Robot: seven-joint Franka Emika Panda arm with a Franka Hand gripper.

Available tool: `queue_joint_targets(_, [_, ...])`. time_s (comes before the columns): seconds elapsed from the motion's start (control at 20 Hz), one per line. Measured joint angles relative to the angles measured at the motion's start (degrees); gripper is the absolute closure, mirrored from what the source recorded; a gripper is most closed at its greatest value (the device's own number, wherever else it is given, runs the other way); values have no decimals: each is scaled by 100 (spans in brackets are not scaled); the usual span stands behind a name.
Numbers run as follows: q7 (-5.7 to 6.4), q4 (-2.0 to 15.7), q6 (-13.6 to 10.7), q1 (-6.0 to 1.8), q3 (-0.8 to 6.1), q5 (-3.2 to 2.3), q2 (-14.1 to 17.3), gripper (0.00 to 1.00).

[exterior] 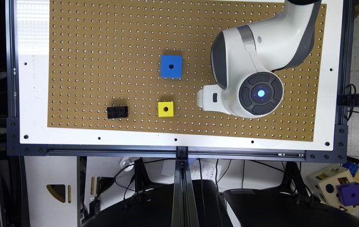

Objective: Pick up green block.

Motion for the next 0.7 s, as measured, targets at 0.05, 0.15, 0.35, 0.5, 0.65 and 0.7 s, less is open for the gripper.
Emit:
queue_joint_targets(0.05, [0, 0, 0, 0, 0, 0, -3, 100])
queue_joint_targets(0.15, [0, 0, -25, -2, -1, 0, -65, 100])
queue_joint_targets(0.35, [0, -1, -239, -2, -2, 0, -304, 100])
queue_joint_targets(0.5, [1, -3, -529, -3, -1, 0, -606, 100])
queue_joint_targets(0.65, [1, -5, -769, -2, -1, 1, -852, 100])
queue_joint_targets(0.7, [1, -4, -853, -2, -1, 1, -944, 100])
